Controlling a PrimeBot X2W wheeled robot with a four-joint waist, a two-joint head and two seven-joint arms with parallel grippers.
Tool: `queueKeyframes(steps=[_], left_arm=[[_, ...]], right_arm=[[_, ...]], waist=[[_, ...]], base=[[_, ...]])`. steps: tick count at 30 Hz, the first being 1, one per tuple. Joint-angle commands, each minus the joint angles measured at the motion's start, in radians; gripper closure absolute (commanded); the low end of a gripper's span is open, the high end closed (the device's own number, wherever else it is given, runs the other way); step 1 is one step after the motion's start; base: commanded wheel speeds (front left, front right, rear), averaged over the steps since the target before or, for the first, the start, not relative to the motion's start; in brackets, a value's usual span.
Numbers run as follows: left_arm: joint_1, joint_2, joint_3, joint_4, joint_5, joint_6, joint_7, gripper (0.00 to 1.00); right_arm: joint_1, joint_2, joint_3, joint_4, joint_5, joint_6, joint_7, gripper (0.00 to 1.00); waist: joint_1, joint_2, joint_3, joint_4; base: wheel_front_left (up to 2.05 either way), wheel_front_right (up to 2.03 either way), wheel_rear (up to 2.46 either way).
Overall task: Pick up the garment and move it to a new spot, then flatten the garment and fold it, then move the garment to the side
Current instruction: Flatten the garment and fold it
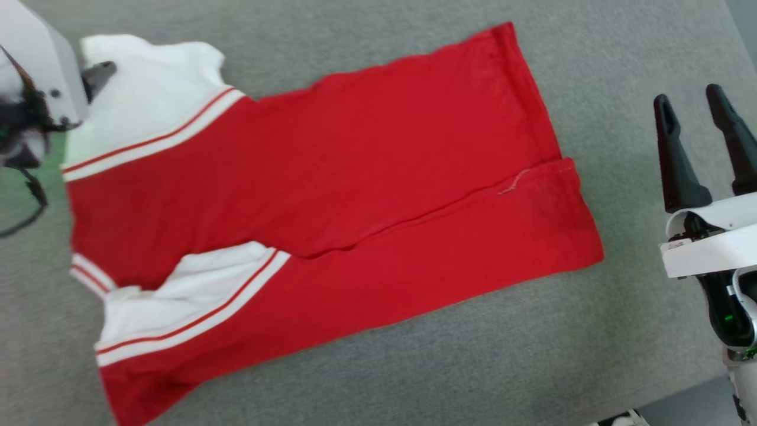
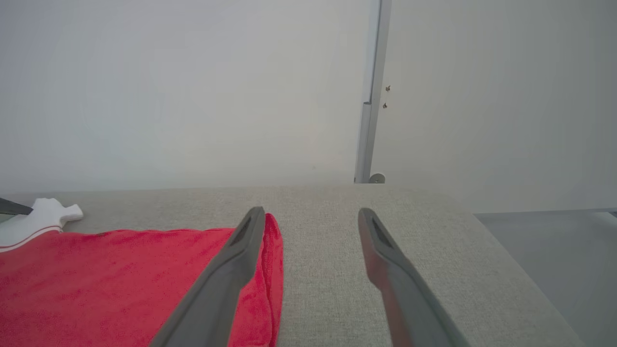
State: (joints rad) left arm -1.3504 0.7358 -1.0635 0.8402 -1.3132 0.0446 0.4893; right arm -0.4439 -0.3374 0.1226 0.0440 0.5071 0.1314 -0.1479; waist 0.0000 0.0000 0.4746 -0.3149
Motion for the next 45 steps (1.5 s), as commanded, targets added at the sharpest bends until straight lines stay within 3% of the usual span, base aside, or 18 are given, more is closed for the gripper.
queueKeyframes(steps=[1, 6, 7, 10, 14, 17, 24, 28, 37, 38, 39, 40, 41, 45], left_arm=[[-0.015, 0.005, -0.004, 0.013, -0.003, 0.005, 0.018, 0.00], [-0.020, -0.023, -0.025, 0.064, -0.039, -0.024, 0.173, 0.03], [-0.012, -0.030, -0.029, 0.066, -0.048, -0.035, 0.199, 0.31], [-0.006, -0.052, -0.027, 0.064, -0.065, -0.061, 0.229, 1.00], [-0.015, -0.062, -0.020, 0.059, -0.070, -0.083, 0.225, 1.00], [-0.033, -0.073, -0.014, 0.054, -0.064, -0.097, 0.202, 1.00], [-0.073, -0.123, -0.019, 0.040, -0.043, -0.132, 0.167, 1.00], [-0.089, -0.153, -0.025, 0.032, -0.031, -0.147, 0.153, 1.00], [-0.099, -0.207, -0.033, 0.043, -0.033, -0.170, 0.136, 1.00], [-0.100, -0.212, -0.033, 0.045, -0.034, -0.169, 0.130, 1.00], [-0.099, -0.220, -0.034, 0.046, -0.036, -0.171, 0.127, 1.00], [-0.099, -0.228, -0.035, 0.045, -0.036, -0.172, 0.120, 1.00], [-0.100, -0.232, -0.035, 0.042, -0.034, -0.174, 0.110, 1.00], [-0.103, -0.245, -0.030, 0.009, -0.029, -0.177, 0.043, 1.00]], right_arm=[[-0.013, 0.004, 0.005, 0.002, 0.012, -0.002, -0.006, 0.00], [-0.014, 0.000, 0.017, 0.017, 0.025, -0.002, -0.016, 0.00], [-0.015, -0.002, 0.019, 0.018, 0.030, -0.002, -0.014, 0.00], [-0.030, -0.019, 0.026, 0.024, 0.039, -0.002, -0.003, 0.00], [-0.085, -0.050, 0.055, 0.030, 0.057, -0.002, 0.056, 0.00], [-0.164, -0.079, 0.097, 0.058, 0.069, -0.002, 0.162, 0.00], [-0.421, -0.137, 0.296, 0.197, 0.174, -0.002, 0.546, 0.00], [-0.551, -0.159, 0.383, 0.287, 0.242, -0.002, 0.713, 0.00], [-0.712, -0.185, 0.469, 0.464, 0.233, -0.002, 0.793, 0.00], [-0.718, -0.184, 0.477, 0.484, 0.233, -0.002, 0.796, 0.11], [-0.719, -0.182, 0.489, 0.503, 0.236, -0.002, 0.803, 0.62], [-0.720, -0.178, 0.496, 0.518, 0.245, -0.002, 0.803, 0.94], [-0.719, -0.173, 0.496, 0.532, 0.255, -0.002, 0.797, 1.00], [-0.715, -0.190, 0.509, 0.548, 0.272, -0.002, 0.755, 1.00]], waist=[[0.0000, 0.0000, 0.042, -0.044], [0.0000, 0.0000, 0.055, -0.055], [0.0000, 0.0000, 0.055, -0.054], [0.0000, 0.0000, 0.057, -0.044], [0.0000, 0.0000, 0.061, -0.023], [0.0000, 0.0000, 0.068, -0.003], [0.0000, 0.0000, 0.100, 0.060], [0.0000, 0.0000, 0.123, 0.098], [0.0000, 0.0000, 0.144, 0.166], [0.0000, 0.0000, 0.144, 0.169], [0.0000, 0.0000, 0.143, 0.174], [0.0000, 0.0000, 0.142, 0.178], [0.0000, 0.0000, 0.140, 0.182], [0.0000, 0.0000, 0.122, 0.199]], base=[[0.00, 0.00, 0.00], [0.00, 0.00, 0.00], [0.00, 0.00, 0.00], [0.00, 0.00, 0.00], [0.00, 0.00, 0.00], [0.00, 0.00, 0.00], [0.00, 0.00, 0.00], [0.00, 0.00, 0.00], [0.00, 0.00, 0.00], [0.00, 0.00, 0.00], [0.00, 0.00, 0.00], [0.00, 0.00, 0.00], [0.00, 0.00, 0.00], [0.00, 0.00, 0.00]])
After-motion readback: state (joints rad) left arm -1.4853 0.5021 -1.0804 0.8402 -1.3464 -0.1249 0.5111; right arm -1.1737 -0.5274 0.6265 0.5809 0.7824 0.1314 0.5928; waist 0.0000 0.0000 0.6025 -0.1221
